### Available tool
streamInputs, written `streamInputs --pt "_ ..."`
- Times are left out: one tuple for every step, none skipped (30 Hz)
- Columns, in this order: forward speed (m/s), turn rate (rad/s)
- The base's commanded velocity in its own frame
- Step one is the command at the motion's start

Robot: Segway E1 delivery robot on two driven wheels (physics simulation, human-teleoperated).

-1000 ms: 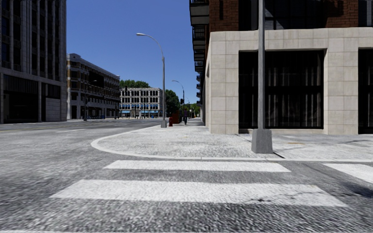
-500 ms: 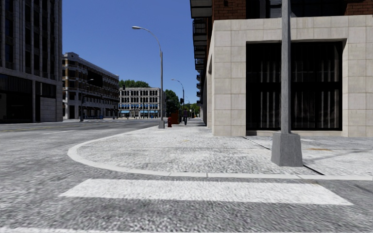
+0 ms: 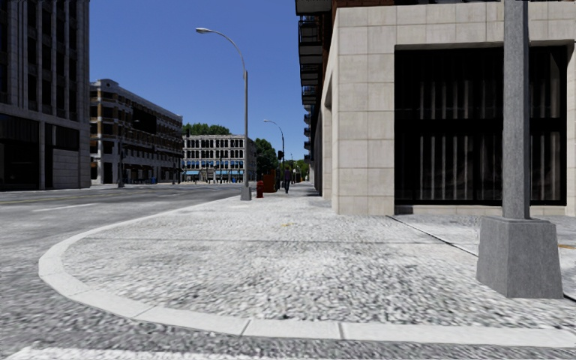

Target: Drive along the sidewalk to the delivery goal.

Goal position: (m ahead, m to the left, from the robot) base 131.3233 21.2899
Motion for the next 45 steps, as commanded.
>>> streamInputs --pt "2.0 0.0" --pt "2.0 0.0" --pt "2.0 0.0" --pt "2.0 0.0" --pt "2.0 0.0" --pt "2.0 0.0" --pt "2.0 0.0" --pt "2.0 0.0" --pt "2.0 0.0" --pt "2.0 0.0" --pt "2.0 0.0" --pt "2.0 0.0" --pt "2.0 0.0" --pt "2.0 0.0" --pt "2.0 0.0" --pt "2.0 0.0" --pt "2.0 0.0" --pt "2.0 0.0" --pt "2.0 0.0" --pt "2.0 0.0" --pt "2.0 0.0" --pt "2.0 0.0" --pt "2.0 0.0" --pt "2.0 0.0" --pt "2.0 0.0" --pt "2.0 0.0" --pt "2.0 0.0" --pt "2.0 0.0" --pt "2.0 0.0" --pt "2.0 0.0" --pt "2.0 0.0" --pt "2.0 0.0" --pt "2.0 0.0" --pt "2.0 0.0" --pt "2.0 0.0" --pt "2.0 0.0" --pt "2.0 0.0" --pt "2.0 0.0" --pt "2.0 0.0" --pt "2.0 0.0" --pt "2.0 0.0" --pt "2.0 0.0" --pt "2.0 0.0" --pt "2.0 0.0" --pt "2.0 0.0"
